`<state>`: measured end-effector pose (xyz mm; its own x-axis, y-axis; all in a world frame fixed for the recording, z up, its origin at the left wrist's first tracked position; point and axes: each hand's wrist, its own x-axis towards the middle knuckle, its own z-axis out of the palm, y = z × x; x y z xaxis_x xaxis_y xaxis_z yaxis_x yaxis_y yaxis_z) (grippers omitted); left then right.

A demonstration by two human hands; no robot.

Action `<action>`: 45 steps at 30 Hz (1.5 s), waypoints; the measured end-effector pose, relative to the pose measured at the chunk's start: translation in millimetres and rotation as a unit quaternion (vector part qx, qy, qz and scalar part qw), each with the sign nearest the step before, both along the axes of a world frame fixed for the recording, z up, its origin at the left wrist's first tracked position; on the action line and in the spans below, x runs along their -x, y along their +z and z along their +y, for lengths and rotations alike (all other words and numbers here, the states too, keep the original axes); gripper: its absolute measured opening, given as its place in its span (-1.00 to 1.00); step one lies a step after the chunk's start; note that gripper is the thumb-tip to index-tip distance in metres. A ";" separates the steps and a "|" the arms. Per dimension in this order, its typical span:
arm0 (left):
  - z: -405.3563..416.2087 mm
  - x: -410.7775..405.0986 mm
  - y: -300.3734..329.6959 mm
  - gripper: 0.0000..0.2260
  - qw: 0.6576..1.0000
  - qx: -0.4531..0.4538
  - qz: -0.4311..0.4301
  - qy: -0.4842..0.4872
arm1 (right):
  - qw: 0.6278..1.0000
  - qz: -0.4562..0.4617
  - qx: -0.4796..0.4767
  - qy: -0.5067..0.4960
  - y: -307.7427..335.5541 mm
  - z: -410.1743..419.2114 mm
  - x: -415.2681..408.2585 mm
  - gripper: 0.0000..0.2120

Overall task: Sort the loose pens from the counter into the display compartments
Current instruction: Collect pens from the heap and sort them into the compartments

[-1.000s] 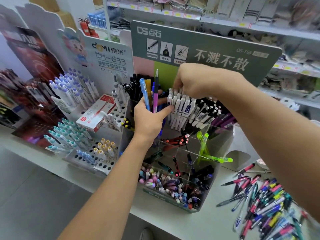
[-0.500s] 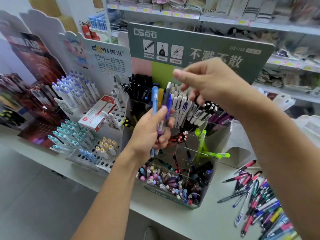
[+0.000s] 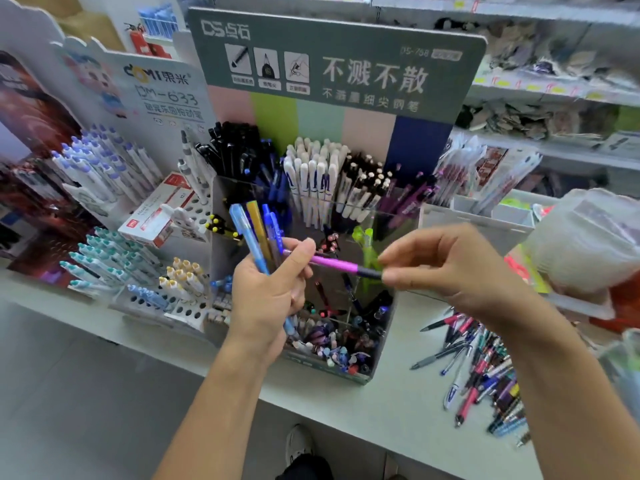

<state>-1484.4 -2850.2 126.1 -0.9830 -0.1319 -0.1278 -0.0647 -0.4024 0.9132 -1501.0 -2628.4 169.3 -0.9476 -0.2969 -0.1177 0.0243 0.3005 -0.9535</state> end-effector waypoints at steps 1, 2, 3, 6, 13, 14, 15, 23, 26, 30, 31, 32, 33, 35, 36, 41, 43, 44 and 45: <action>-3.1 -1.4 -0.7 -0.93 1.000 0.027 0.001 0.008 | 0.996 0.015 -0.074 0.045 -2.3 -6.2 -2.0 -0.78; -5.5 -3.7 -0.9 -0.94 0.999 0.053 0.000 0.010 | 0.987 0.034 -0.132 0.083 -5.5 -16.9 -2.8 -0.78; -7.0 -6.1 -0.9 -0.93 0.997 0.075 0.001 0.008 | 0.978 0.058 -0.168 0.108 -9.6 -30.4 -2.5 -0.79; -10.3 -13.3 -0.9 -0.92 0.994 0.106 0.019 0.013 | 0.951 0.161 -0.231 0.129 -19.6 -64.9 1.9 -0.81; -62.1 -22.8 -27.6 -0.79 0.991 -0.073 -0.108 0.014 | 0.981 0.163 0.000 -0.108 -29.3 -50.8 0.4 -0.91; -64.2 -27.1 -32.8 -0.83 0.991 -0.062 -0.117 0.000 | 0.978 0.161 0.008 -0.135 -31.8 -46.9 0.8 -0.92; -63.4 -31.0 -37.3 -0.87 0.992 -0.047 -0.118 -0.013 | 0.976 0.156 0.012 -0.149 -34.4 -43.5 1.8 -0.93; -19.1 -21.4 -30.4 -0.93 0.994 -0.020 -0.078 -0.073 | 0.954 0.215 0.003 -0.208 -31.2 -35.9 0.5 -0.83; 1.2 -4.8 -15.9 -0.94 0.994 -0.003 -0.060 -0.089 | 0.893 0.285 0.017 -0.348 -13.4 -6.7 11.6 -0.85; 25.3 7.9 -6.6 -0.87 0.992 0.022 -0.048 -0.115 | 0.919 0.221 -0.034 -0.326 -9.6 17.9 44.6 -0.86; 29.4 9.0 -6.5 -0.83 0.991 0.028 -0.050 -0.121 | 0.927 0.214 -0.070 -0.301 -9.9 17.5 53.9 -0.84; 32.7 9.6 -6.4 -0.80 0.990 0.030 -0.053 -0.127 | 0.929 0.216 -0.113 -0.278 -9.7 15.8 62.6 -0.83; 34.8 10.0 -6.6 -0.79 0.989 0.029 -0.057 -0.134 | 0.928 0.222 -0.161 -0.254 -8.7 12.7 70.1 -0.82; 36.7 11.6 -6.8 -0.79 0.985 0.018 -0.064 -0.158 | 0.915 0.235 -0.246 -0.217 -6.2 4.1 78.4 -0.80; 37.2 12.2 -6.9 -0.75 0.983 0.011 -0.064 -0.170 | 0.909 0.244 -0.259 -0.217 -6.2 0.4 79.9 -0.79; 35.0 7.9 -7.6 -0.71 0.979 -0.013 -0.057 -0.196 | 0.891 0.291 -0.171 -0.303 -12.7 -1.5 76.5 -0.90; 33.5 4.1 -9.3 -0.74 0.979 -0.004 -0.056 -0.198 | 0.891 0.292 -0.211 -0.276 -16.8 -1.1 75.7 -0.84; 32.5 2.5 -10.3 -0.76 0.979 0.005 -0.057 -0.197 | 0.890 0.288 -0.243 -0.258 -17.5 -1.4 75.2 -0.81; 31.5 0.9 -11.2 -0.78 0.979 0.016 -0.056 -0.195 | 0.886 0.283 -0.270 -0.248 -17.5 -1.4 73.9 -0.78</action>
<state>-1485.3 -2818.7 114.9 -0.9393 0.2447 -0.2404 -0.3088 -0.2983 0.9031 -1574.8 -2629.8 151.8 -0.8984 0.1264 0.4206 -0.1562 0.8032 -0.5749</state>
